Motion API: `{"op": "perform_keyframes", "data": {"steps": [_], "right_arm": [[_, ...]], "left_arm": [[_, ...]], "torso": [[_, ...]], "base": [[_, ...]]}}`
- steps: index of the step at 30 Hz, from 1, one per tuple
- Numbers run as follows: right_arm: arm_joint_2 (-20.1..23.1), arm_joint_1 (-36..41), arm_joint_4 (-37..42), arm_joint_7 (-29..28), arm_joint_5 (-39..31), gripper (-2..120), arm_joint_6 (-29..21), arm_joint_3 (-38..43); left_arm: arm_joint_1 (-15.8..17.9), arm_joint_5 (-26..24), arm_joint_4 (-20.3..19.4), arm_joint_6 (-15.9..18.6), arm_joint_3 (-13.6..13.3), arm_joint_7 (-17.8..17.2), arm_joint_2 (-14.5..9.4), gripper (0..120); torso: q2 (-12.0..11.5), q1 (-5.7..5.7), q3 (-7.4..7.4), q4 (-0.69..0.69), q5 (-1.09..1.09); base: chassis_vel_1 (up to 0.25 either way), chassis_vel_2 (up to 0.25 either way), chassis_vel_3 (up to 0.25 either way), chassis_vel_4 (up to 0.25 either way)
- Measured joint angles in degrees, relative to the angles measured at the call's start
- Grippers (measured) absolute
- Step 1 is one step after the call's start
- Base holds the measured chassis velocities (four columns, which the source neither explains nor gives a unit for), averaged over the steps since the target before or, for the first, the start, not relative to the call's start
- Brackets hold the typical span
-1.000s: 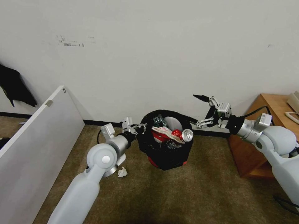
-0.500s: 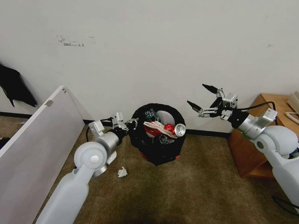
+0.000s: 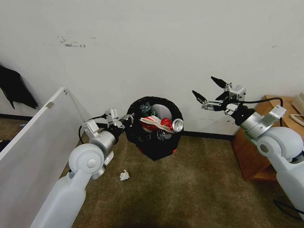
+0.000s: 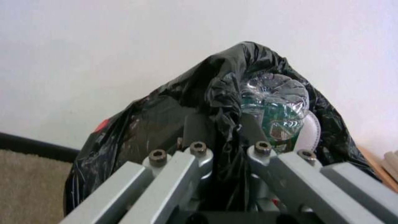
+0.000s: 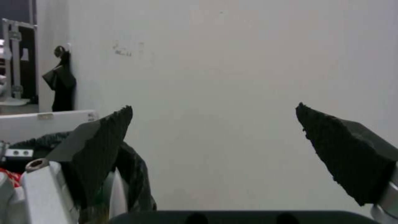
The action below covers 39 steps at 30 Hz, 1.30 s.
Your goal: Pick up the trash bin, then pick up the garbage from the floor and place it into the trash bin.
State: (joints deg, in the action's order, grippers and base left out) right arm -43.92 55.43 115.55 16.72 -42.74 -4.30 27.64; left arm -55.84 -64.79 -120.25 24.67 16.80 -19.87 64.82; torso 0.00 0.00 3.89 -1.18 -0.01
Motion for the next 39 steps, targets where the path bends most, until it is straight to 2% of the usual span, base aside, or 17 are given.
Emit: {"op": "perform_keyframes", "data": {"steps": [10, 16, 25, 35, 39], "right_arm": [[-0.65, 0.11, -0.15, -0.80, 1.16, 100, 0.36, -0.27], [-0.81, 0.27, -1.33, 1.05, 3.51, 100, 2.02, -0.39], [-1.07, -0.07, -1.68, 1.39, 3.28, 100, 2.33, -0.89], [-0.98, -0.21, -1.81, 1.47, 2.62, 100, 2.71, -0.91], [-1.04, -0.38, -2.03, 1.59, 2.66, 100, 2.84, -0.96]], "left_arm": [[-0.43, -0.54, -1.10, -0.03, 0.47, 0.00, -0.46, 4], [-0.50, -0.72, -1.19, -0.03, 0.55, -0.03, -0.38, 4], [-0.55, -0.92, -1.28, -0.03, 0.86, -0.04, -0.42, 4], [-0.19, -0.99, -1.15, -0.04, 0.57, -0.15, -0.26, 4], [-0.20, -1.06, -1.15, -0.04, 0.57, -0.17, -0.27, 4]], "torso": [[0.00, 0.00, 0.00, 0.00, 0.01], [0.00, 0.00, 0.00, 0.00, 0.00], [0.00, 0.00, 0.00, -0.01, 0.01], [0.00, 0.00, 0.00, 0.03, -0.01], [0.00, 0.00, 0.00, 0.00, 0.03]], "base": [[0.000, 0.000, 0.000, 0.000], [0.000, 0.000, 0.000, 0.000], [0.003, 0.008, -0.006, -0.004], [0.097, 0.092, -0.092, -0.092], [0.000, 0.000, 0.000, 0.000]]}}
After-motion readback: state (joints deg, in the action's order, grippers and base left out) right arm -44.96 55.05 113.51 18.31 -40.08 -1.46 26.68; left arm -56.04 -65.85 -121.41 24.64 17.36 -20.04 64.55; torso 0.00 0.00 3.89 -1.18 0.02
